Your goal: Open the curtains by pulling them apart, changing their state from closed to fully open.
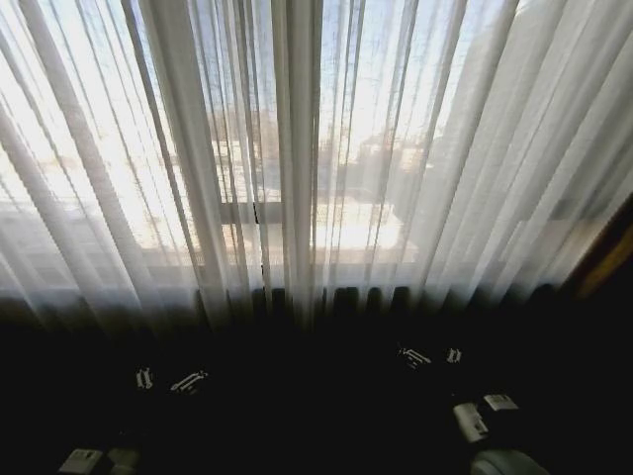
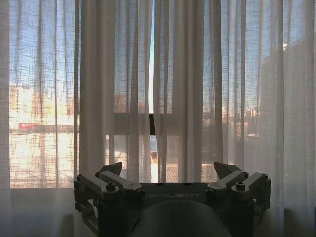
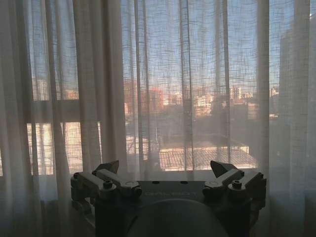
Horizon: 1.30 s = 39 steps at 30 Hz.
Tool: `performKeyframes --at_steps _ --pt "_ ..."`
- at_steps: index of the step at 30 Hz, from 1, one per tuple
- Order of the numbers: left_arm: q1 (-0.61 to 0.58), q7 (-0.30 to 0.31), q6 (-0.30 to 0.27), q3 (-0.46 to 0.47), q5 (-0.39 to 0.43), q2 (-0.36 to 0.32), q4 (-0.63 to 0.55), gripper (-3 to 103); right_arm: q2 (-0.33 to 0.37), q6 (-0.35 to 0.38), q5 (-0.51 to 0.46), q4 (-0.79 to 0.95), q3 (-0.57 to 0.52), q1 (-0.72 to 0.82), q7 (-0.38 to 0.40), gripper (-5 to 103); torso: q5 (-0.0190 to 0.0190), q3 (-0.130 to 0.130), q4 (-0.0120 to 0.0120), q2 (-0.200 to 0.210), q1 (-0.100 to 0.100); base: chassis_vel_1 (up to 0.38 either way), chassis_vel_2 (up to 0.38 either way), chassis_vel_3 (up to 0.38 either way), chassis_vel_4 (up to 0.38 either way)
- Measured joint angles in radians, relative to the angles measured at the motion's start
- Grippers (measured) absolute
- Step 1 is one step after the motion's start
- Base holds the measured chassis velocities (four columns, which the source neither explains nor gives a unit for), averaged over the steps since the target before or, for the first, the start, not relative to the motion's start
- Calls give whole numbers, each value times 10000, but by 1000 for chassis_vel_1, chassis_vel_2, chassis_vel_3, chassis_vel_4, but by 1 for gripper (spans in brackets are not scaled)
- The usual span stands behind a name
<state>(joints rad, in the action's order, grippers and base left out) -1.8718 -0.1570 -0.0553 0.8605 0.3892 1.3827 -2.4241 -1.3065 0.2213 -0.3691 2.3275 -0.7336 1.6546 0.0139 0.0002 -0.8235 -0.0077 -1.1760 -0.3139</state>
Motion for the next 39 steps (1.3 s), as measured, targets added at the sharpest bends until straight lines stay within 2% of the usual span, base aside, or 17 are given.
performKeyframes --at_steps 26,36,39 --pt "-47 -21 34 -6 -2 37 -77 100 5 -122 -103 14 -35 -1 49 100 0 0 0 0 0 6 18 0 -14" --pt "-75 -28 64 -6 1 51 -86 100 -10 -154 -121 -2 -35 -6 51 100 5 0 2 0 0 88 281 -45 -295" --pt "-79 -29 116 9 1 52 -84 100 -10 -162 -140 -4 -32 -9 53 100 -10 0 -2 -1 -1 20 340 -63 -372"
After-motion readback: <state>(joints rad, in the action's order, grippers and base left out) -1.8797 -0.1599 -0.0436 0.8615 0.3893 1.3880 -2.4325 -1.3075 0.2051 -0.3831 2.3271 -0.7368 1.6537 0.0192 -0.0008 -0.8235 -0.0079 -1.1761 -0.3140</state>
